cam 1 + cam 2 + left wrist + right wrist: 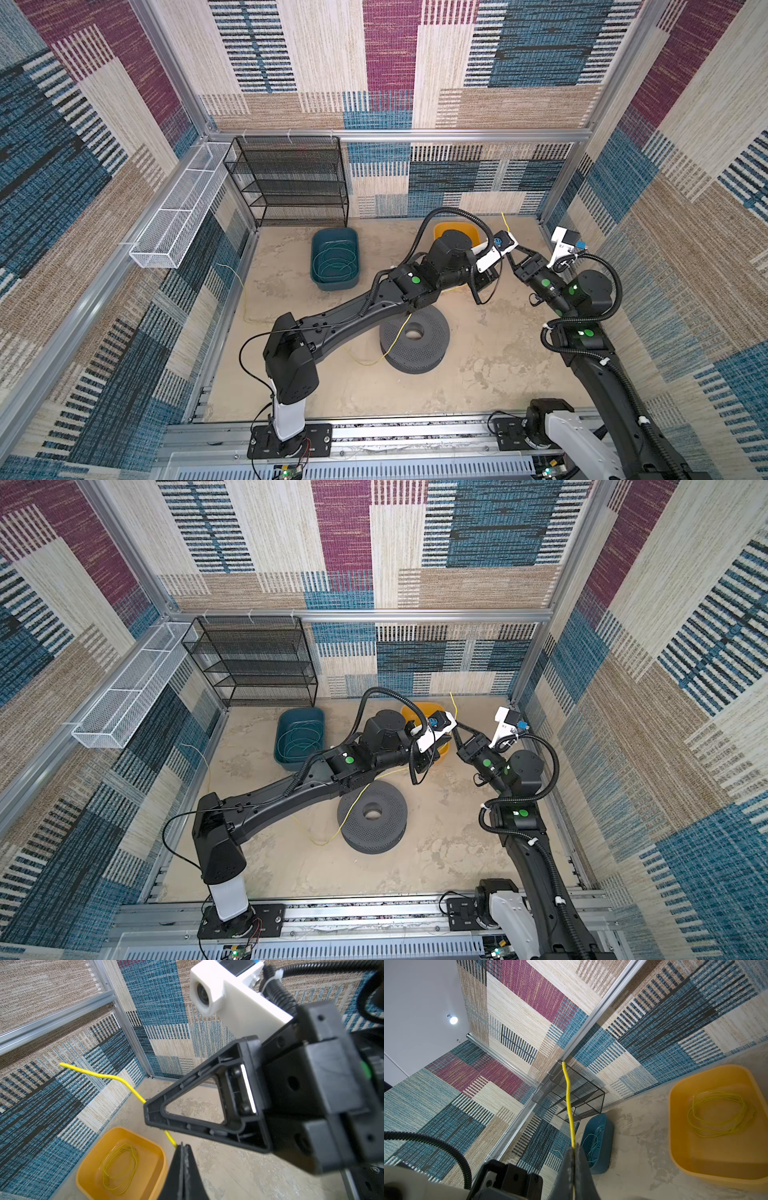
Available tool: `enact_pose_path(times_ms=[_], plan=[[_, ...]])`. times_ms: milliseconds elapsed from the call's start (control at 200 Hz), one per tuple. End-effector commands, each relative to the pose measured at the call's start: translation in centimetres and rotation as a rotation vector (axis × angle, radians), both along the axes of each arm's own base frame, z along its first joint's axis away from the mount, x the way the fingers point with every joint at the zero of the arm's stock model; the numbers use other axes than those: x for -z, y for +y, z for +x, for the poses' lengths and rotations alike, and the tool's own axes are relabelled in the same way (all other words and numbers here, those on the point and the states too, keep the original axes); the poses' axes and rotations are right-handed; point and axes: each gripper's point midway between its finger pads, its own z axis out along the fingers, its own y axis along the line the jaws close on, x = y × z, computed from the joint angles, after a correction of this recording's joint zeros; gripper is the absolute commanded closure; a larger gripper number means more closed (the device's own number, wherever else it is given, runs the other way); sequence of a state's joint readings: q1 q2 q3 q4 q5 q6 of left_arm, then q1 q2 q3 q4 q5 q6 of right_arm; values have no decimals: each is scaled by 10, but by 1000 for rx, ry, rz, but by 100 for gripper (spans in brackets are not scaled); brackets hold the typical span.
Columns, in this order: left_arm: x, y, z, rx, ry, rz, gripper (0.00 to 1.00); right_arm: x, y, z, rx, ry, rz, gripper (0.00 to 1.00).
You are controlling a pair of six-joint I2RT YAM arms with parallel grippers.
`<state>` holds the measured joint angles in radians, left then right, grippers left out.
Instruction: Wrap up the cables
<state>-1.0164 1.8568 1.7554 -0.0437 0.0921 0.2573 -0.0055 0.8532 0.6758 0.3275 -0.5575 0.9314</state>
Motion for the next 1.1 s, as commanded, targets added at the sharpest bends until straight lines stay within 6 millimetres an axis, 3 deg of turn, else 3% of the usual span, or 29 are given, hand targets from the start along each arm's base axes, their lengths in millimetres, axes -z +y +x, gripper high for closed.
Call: enact_pose_path(times_ms=[0,150,255,321,446,606,681,876,1097], plan=[[0,1,0,-14,19,-15,74,-11,6,-6,-33,-48,-1,100],[10,1,-3,-1,50,6,66,-11,5,-6,-28,-51,-2,100],[12,1,-2,-5,53,16,83,-11,6,-6,-31,-51,-1,100],[13,1,-3,-5,56,19,86,-11,6,-7,-32,-52,-1,100],[16,3,0,-24,61,30,70,-11,5,-7,-26,-54,-6,100],[23,3,0,-26,78,45,66,-11,5,-7,-23,-55,-6,100],[24,3,0,-29,79,49,70,-10,5,-8,-25,-56,-6,100],[19,4,1,-36,68,27,100,-8,5,-8,-26,-51,-6,100],[21,4,-1,-28,59,27,100,-5,5,-7,-23,-43,-5,98]])
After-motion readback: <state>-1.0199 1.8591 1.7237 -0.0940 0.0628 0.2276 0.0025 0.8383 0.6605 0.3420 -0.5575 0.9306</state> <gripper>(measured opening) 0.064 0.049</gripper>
